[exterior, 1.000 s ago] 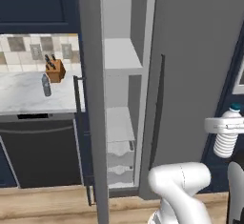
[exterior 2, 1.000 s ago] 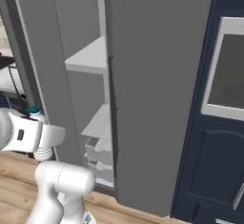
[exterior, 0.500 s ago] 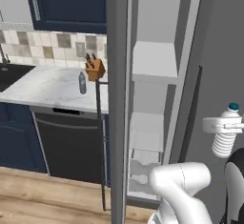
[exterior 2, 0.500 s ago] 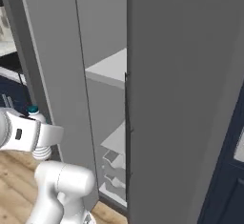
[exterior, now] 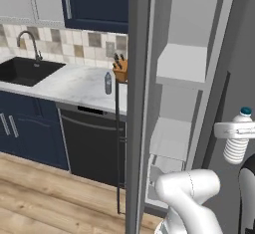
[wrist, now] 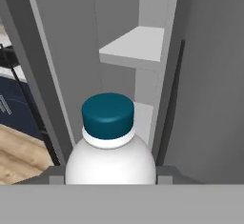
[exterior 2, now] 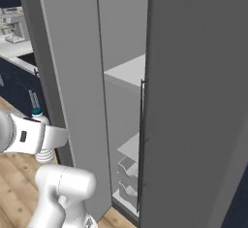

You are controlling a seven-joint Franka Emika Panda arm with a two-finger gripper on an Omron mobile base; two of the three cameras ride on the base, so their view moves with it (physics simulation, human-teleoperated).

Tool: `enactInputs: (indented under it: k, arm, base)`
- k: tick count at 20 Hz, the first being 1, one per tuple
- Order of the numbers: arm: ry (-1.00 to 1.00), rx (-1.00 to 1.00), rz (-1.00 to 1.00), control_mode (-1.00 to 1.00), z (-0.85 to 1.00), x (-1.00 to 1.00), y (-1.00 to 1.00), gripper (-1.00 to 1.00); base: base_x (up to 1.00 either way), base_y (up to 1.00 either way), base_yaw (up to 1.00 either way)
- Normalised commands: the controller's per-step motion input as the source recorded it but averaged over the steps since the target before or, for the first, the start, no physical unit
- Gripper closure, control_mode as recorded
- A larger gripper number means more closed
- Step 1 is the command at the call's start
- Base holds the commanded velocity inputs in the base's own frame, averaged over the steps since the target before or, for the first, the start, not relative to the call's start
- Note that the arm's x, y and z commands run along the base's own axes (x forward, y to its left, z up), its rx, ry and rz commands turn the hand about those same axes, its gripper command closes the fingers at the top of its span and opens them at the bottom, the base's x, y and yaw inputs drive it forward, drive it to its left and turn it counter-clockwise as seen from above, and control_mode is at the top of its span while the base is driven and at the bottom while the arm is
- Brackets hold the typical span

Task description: Take the bottled waters from the counter and place them in the freezer to freeze. Close the freezer door after placing the bottles.

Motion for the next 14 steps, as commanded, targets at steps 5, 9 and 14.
enactInputs:
  k: [5,9,14]
  arm:
    - [0.00,0.00,0.00,1.00,0.00,0.00,0.00,1.00]
    - [0.00,0.00,0.00,1.00,0.00,0.00,0.00,1.00]
    - [0.00,0.00,0.00,1.00,0.00,0.00,0.00,1.00]
  base:
    - [0.15,-0.05,0.00]
    - [0.23,-0.03,0.00]
    - [0.38,-0.07,0.00]
